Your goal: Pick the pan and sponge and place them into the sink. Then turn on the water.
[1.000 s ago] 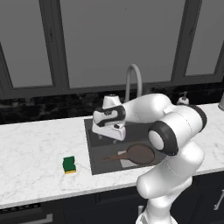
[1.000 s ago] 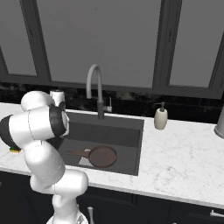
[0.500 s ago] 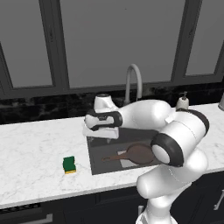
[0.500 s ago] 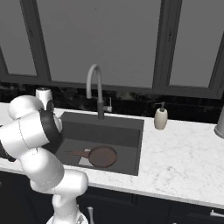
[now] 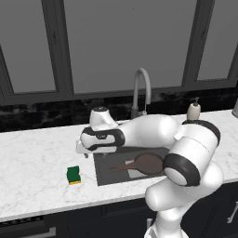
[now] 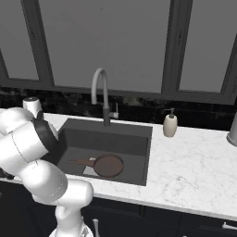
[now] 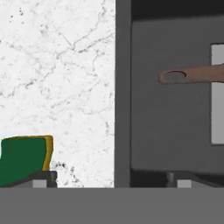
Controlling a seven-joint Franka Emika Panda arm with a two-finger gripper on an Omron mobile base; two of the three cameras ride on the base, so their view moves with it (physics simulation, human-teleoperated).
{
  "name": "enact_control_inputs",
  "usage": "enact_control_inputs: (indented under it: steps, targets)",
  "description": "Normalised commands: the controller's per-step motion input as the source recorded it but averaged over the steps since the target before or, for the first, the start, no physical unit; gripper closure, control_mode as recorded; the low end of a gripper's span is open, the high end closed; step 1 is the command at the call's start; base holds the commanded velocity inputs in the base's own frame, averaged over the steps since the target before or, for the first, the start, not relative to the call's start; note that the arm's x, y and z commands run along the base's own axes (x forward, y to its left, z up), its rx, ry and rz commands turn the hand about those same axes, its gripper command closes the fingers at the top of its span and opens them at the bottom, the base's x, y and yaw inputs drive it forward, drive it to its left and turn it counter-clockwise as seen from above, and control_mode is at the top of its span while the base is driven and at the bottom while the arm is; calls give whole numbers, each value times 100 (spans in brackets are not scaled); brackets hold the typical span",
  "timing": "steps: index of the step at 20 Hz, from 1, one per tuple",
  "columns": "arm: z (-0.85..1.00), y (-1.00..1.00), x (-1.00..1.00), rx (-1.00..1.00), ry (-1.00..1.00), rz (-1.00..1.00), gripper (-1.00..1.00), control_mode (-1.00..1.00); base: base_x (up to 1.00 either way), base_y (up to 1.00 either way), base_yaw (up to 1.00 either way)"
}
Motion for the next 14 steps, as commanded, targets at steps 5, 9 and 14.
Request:
enact_control_inputs:
  steps: [5, 9, 14]
  targets:
    - [0, 54, -27, -1, 0, 26, -100, -100, 0, 0, 0]
    - [0, 44, -25, -4, 0, 21, -100, -100, 0, 0, 0]
    - [-2, 15, -6, -3, 0, 3, -100, -100, 0, 0, 0]
